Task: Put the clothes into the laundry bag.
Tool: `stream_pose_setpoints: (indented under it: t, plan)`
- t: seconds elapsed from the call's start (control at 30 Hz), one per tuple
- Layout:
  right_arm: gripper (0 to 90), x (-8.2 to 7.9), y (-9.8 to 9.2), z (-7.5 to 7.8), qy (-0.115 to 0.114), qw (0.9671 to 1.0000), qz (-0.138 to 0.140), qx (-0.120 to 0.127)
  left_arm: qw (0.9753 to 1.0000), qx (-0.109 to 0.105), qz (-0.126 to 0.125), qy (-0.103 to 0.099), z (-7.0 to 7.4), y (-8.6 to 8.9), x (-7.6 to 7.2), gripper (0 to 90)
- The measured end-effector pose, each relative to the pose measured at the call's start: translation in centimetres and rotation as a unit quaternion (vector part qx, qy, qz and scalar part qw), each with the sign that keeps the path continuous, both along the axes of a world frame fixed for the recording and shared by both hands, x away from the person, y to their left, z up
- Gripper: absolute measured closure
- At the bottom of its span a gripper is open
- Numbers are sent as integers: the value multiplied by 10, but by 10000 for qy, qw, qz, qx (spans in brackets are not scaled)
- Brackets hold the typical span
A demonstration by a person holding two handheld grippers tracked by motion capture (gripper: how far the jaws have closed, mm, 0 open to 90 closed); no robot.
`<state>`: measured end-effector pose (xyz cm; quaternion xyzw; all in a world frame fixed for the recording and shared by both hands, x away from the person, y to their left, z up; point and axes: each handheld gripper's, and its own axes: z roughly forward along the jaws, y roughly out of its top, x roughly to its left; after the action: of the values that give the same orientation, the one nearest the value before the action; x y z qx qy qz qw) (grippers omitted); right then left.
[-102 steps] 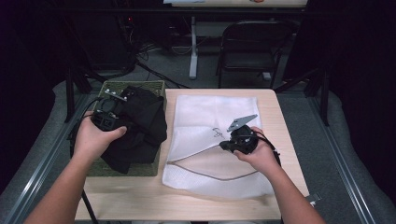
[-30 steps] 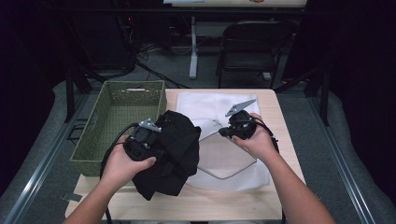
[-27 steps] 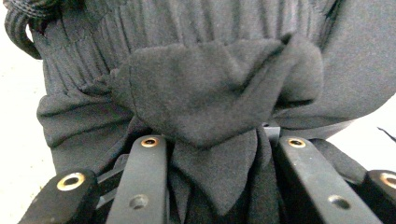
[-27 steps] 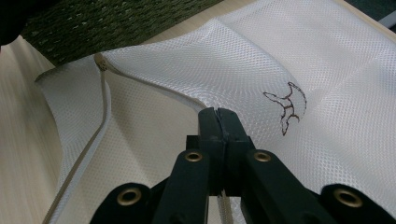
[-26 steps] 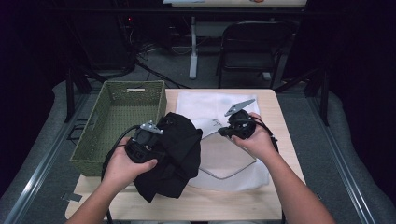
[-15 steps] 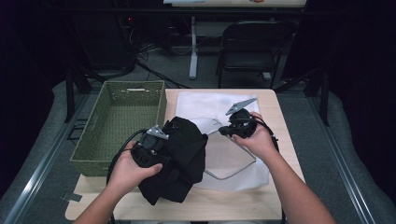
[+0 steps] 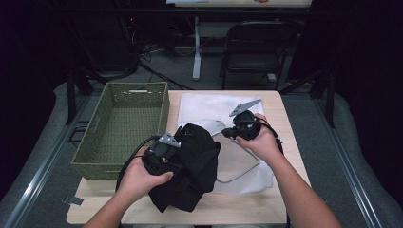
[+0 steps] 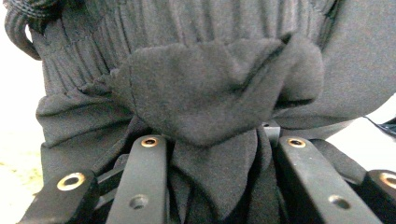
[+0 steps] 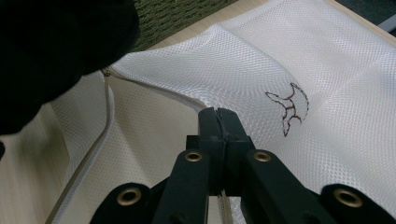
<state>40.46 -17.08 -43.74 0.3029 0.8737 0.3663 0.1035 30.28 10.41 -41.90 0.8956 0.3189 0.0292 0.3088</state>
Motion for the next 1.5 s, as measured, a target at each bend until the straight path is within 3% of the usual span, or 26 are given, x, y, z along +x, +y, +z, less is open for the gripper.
stream_pose_setpoints:
  t: [0.8, 1.5]
  plan:
    - [899, -1, 1, 0, 2, 10000, -11, 86, 9991, 95, -373, 184, -35, -33, -7, 671]
    - [899, -3, 0, 1, -17, 9998, 24, 182, 9973, 64, -656, 329, -55, -65, 3, 671]
